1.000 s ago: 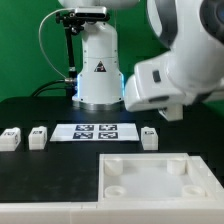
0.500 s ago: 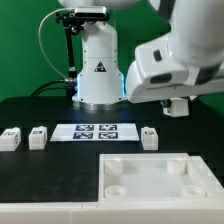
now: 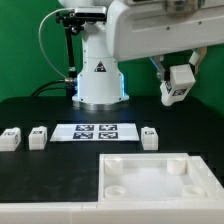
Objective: Assemble one leg
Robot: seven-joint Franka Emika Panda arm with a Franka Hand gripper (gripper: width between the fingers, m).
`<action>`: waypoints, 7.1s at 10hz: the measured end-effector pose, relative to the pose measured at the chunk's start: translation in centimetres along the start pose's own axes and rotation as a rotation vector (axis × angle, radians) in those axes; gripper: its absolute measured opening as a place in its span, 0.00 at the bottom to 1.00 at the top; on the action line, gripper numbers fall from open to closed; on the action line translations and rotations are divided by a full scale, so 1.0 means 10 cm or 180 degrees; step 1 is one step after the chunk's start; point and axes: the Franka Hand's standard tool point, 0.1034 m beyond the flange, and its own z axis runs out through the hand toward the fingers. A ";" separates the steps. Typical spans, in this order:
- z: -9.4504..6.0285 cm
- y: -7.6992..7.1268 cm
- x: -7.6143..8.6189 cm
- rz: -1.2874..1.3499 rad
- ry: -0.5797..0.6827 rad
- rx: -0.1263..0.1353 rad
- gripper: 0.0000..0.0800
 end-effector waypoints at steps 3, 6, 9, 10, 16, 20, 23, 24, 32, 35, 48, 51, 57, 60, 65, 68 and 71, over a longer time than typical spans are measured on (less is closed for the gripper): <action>0.00 0.14 0.25 -0.0091 0.1040 -0.0129 0.36; -0.05 0.24 0.82 -0.0131 0.2132 -0.0239 0.36; 0.08 0.25 0.74 -0.0128 0.2305 -0.0263 0.36; 0.12 0.22 0.72 -0.0128 0.2300 -0.0255 0.36; 0.61 -0.01 0.65 -0.0167 0.2292 -0.0205 0.36; 0.60 0.11 0.73 -0.0150 0.2310 -0.0239 0.36; 0.77 0.10 0.71 -0.0149 0.2244 -0.0224 0.36; 0.80 0.08 0.70 -0.0156 0.2230 -0.0219 0.36; 0.88 0.09 0.72 -0.0151 0.2200 -0.0211 0.74; 0.88 0.09 0.72 -0.0151 0.2200 -0.0211 0.80; 0.84 0.10 0.77 -0.0033 0.0095 0.0162 0.81; 0.83 0.08 0.82 0.0086 0.0009 0.0189 0.65; 0.88 0.01 0.72 0.2105 0.0253 0.0169 0.38; 0.89 -0.02 0.74 0.3610 0.0477 0.0491 0.37; 0.88 0.00 0.77 0.4166 0.0429 0.0729 0.46; 0.90 -0.07 0.75 0.2964 0.0396 0.0485 0.78; 0.91 -0.04 0.77 0.2012 0.0482 0.0419 0.81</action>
Offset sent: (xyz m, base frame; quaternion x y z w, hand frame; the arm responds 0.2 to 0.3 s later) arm 0.1000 -0.0122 -0.0085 -0.0131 0.3194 -0.0433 0.9465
